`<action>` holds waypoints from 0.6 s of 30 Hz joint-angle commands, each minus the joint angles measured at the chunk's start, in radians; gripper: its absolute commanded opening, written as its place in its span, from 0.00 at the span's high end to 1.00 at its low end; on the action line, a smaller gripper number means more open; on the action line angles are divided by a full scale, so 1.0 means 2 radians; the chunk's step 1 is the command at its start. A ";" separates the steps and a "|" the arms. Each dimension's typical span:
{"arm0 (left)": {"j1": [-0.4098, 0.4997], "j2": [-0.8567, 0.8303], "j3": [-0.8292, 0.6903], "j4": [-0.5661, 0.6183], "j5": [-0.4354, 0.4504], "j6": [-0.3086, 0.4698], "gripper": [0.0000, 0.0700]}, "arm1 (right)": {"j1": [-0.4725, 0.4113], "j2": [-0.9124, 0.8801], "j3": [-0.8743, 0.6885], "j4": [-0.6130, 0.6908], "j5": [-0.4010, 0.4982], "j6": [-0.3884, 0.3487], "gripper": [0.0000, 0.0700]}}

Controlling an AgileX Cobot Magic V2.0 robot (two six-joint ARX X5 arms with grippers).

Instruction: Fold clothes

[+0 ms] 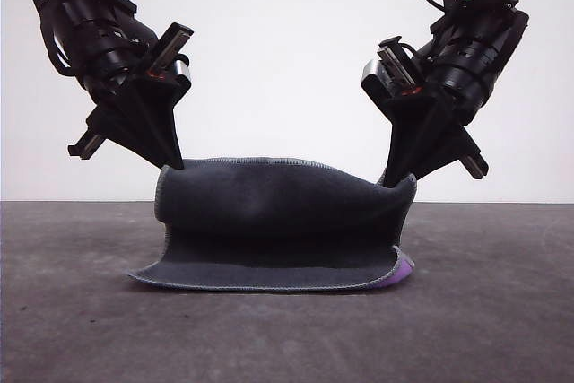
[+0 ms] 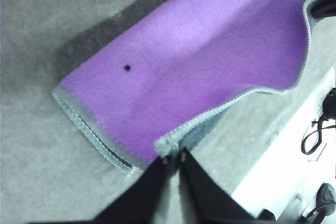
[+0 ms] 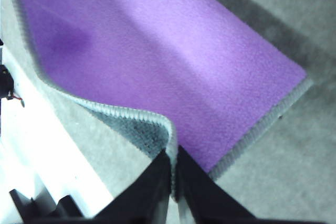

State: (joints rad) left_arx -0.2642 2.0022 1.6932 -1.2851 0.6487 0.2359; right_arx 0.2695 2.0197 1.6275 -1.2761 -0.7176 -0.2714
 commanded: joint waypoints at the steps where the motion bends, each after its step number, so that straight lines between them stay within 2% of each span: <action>1: -0.002 0.007 0.010 -0.001 -0.002 0.007 0.58 | 0.002 0.003 0.011 -0.004 -0.009 -0.009 0.77; 3: -0.002 0.007 0.010 0.000 -0.002 0.006 0.39 | 0.002 0.003 0.011 -0.004 -0.013 -0.009 0.57; 5: -0.002 0.007 0.010 -0.002 -0.002 0.006 0.38 | 0.002 0.003 0.011 -0.004 -0.013 -0.009 0.50; 11: -0.002 0.007 0.010 -0.001 -0.002 0.007 0.38 | 0.001 0.003 0.011 -0.002 -0.012 -0.012 0.49; 14: 0.002 0.007 0.010 0.009 -0.003 0.007 0.38 | -0.005 0.003 0.011 0.014 0.006 -0.012 0.47; 15: 0.005 0.007 0.010 0.013 -0.003 0.007 0.38 | -0.008 0.003 0.011 0.019 0.009 -0.011 0.43; 18: 0.014 0.007 0.010 0.023 -0.003 0.007 0.37 | -0.017 0.001 0.011 0.033 0.010 -0.009 0.19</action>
State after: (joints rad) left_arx -0.2413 2.0022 1.6932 -1.2450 0.6484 0.2365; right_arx 0.2397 2.0190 1.6276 -1.2136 -0.7015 -0.2811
